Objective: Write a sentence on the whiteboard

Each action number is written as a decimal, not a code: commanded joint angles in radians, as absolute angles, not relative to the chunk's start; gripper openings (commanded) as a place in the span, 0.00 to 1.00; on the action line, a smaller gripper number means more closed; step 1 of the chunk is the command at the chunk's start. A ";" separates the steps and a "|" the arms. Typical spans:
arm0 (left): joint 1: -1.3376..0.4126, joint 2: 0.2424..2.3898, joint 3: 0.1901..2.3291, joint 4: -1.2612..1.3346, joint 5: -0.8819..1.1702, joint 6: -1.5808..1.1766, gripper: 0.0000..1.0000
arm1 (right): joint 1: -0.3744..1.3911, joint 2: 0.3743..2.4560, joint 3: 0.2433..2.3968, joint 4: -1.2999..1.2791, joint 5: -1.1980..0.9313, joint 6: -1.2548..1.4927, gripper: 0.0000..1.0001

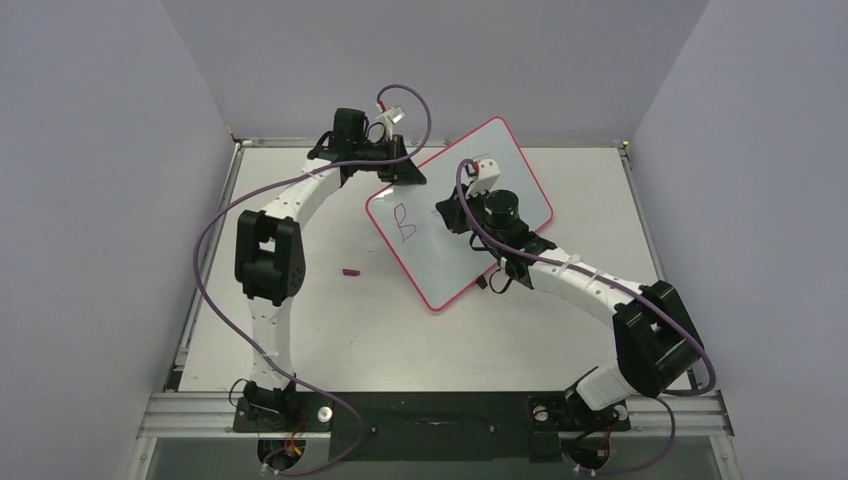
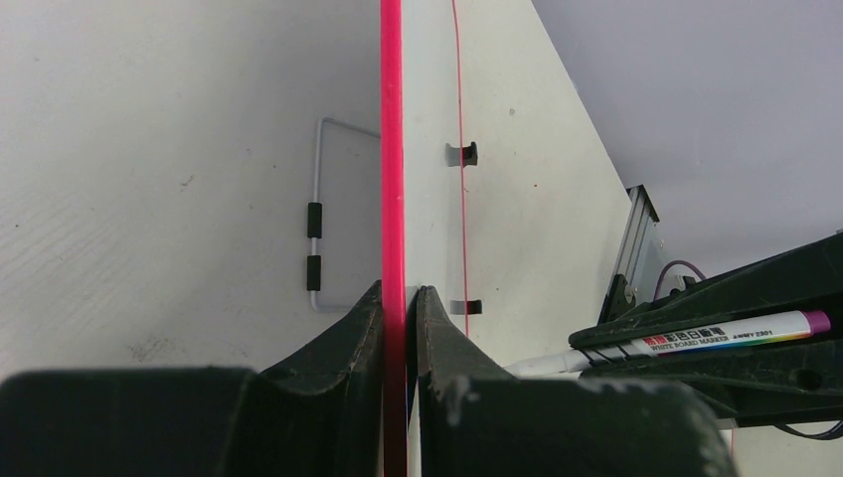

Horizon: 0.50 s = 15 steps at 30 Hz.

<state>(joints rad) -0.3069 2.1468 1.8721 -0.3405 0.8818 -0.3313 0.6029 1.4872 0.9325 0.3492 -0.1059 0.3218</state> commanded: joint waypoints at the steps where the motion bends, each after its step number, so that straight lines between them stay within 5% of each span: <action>1: -0.338 2.103 1.864 -0.337 0.847 -0.228 0.00 | 0.606 1.515 1.002 0.430 -0.149 0.350 0.00; 15: -0.339 2.103 1.864 -0.337 0.849 -0.230 0.00 | 0.646 1.593 1.092 0.429 -0.168 0.357 0.00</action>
<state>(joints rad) -0.3073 2.1452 1.8709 -0.3405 0.8787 -0.3313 0.6365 1.5806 1.0386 0.3672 -0.1497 0.3504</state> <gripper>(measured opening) 0.080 0.108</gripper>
